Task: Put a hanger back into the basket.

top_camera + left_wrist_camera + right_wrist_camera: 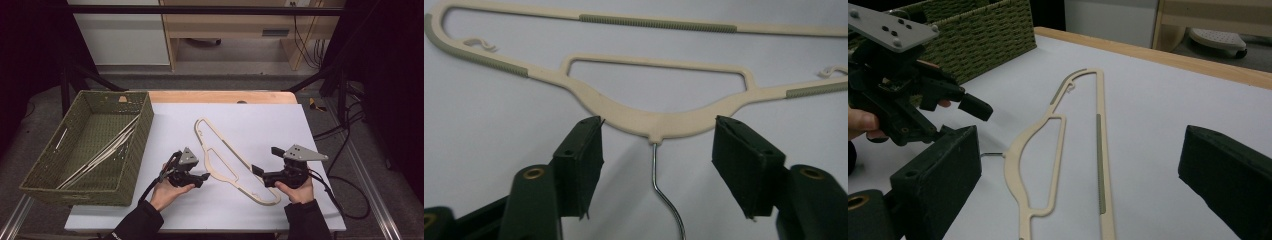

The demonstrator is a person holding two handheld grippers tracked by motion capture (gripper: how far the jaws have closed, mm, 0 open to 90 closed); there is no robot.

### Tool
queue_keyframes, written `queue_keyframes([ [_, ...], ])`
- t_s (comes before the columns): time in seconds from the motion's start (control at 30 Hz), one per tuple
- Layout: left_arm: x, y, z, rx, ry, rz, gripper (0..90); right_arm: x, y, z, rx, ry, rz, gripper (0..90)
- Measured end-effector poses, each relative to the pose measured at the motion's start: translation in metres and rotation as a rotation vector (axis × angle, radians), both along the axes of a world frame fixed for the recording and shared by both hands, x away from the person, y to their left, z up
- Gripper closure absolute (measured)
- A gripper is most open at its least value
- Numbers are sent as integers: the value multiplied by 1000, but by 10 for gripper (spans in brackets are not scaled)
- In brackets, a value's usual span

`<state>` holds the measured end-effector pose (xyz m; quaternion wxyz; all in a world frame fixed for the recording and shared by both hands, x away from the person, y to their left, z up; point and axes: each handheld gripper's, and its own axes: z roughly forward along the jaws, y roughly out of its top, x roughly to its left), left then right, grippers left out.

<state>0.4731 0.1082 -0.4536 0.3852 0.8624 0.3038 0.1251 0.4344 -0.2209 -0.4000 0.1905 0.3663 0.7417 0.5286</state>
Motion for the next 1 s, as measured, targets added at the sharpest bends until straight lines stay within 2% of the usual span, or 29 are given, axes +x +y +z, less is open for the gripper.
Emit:
queue_keyframes([
  [0.13, 2, -4, -7, 33, 9, 5, 473, 0, 1, -1, 0, 3, 3, 40],
  [0.37, 5, -6, -19, 60, 53, 7, 625, 1, 4, -2, -11, 3, 8, 40],
  [0.53, 5, -6, -20, 56, 68, 2, 715, 1, 5, -3, -14, 6, 9, 40],
  [0.57, 4, -6, -20, 65, 56, 4, 724, 1, 5, -2, -13, 8, 9, 40],
  [0.83, 1, -9, -20, 79, 48, 25, 793, 2, 7, -3, -17, 9, 13, 40],
  [1.0, 1, -10, -20, 69, 71, 33, 846, 4, 11, -5, -20, 14, 22, 39],
])
